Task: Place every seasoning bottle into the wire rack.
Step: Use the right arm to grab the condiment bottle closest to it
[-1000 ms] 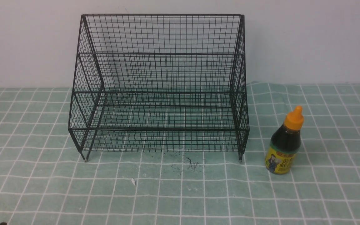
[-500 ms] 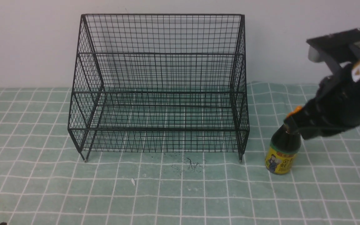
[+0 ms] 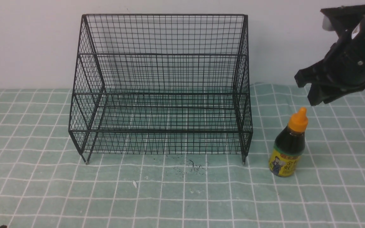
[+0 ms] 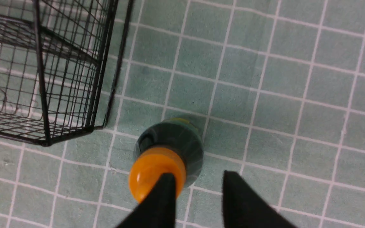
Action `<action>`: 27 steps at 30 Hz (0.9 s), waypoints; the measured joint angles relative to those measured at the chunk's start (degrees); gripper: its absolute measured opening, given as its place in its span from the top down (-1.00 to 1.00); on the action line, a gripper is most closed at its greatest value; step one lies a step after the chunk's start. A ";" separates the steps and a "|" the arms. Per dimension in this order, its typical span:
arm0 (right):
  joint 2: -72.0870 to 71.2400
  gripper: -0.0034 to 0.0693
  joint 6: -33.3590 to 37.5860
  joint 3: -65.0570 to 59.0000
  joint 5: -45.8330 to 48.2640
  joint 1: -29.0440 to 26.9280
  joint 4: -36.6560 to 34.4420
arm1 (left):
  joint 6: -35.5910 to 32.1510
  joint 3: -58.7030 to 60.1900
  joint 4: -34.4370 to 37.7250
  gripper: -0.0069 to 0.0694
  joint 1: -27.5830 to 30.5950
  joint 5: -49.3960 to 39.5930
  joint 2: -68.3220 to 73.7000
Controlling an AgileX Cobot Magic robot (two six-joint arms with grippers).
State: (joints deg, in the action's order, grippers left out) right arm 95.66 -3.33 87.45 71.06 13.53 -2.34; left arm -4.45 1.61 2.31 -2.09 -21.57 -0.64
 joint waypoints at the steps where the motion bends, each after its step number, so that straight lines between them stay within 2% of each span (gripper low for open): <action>1: 0.77 -0.01 0.28 0.13 0.02 0.00 -1.32 | 0.00 0.00 0.00 0.83 0.00 0.00 0.00; 2: 1.10 -0.13 0.51 0.18 0.02 0.00 -1.96 | 0.00 0.00 0.00 0.83 0.00 0.00 0.00; 3: 1.19 -0.16 0.58 0.18 0.02 0.00 -2.37 | 0.00 0.00 0.00 0.83 0.00 0.00 0.00; 4: 1.99 -0.39 1.19 0.18 0.02 0.05 -3.95 | 0.00 0.00 0.00 0.83 0.00 0.00 0.00; 6: 3.01 -0.62 2.01 0.18 0.02 0.05 -4.87 | 0.00 0.00 0.00 0.83 0.00 0.00 0.00; 9: 4.48 -0.76 2.42 0.18 0.02 0.05 -5.05 | 0.00 0.00 0.00 0.83 0.00 0.00 0.00; 12: 5.62 -0.78 2.55 0.18 -0.03 0.05 -5.05 | 0.00 0.00 0.00 0.83 0.00 0.00 0.00; 14: 6.79 -0.73 2.62 0.18 -0.03 0.05 -5.05 | 0.00 0.00 0.00 0.83 0.00 0.00 0.00; 16: 7.77 -0.59 3.33 0.04 -0.03 0.05 -5.05 | 0.00 0.00 0.00 0.83 0.00 0.00 0.00; 18: 8.14 -0.35 3.33 -0.55 -0.28 0.05 -5.05 | 0.00 0.00 0.00 0.83 0.00 0.00 0.00; 20: 8.08 0.08 3.74 -1.15 -0.28 0.11 -5.25 | 0.00 0.00 0.00 0.83 0.00 0.00 0.00; 27: 2.56 0.09 3.88 -1.62 0.47 0.23 -5.80 | 0.00 0.00 0.00 0.83 0.00 0.00 0.00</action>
State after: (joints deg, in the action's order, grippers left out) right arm 98.22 0.55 85.84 71.53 13.76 -8.13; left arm -4.45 1.61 2.31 -2.09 -21.57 -0.64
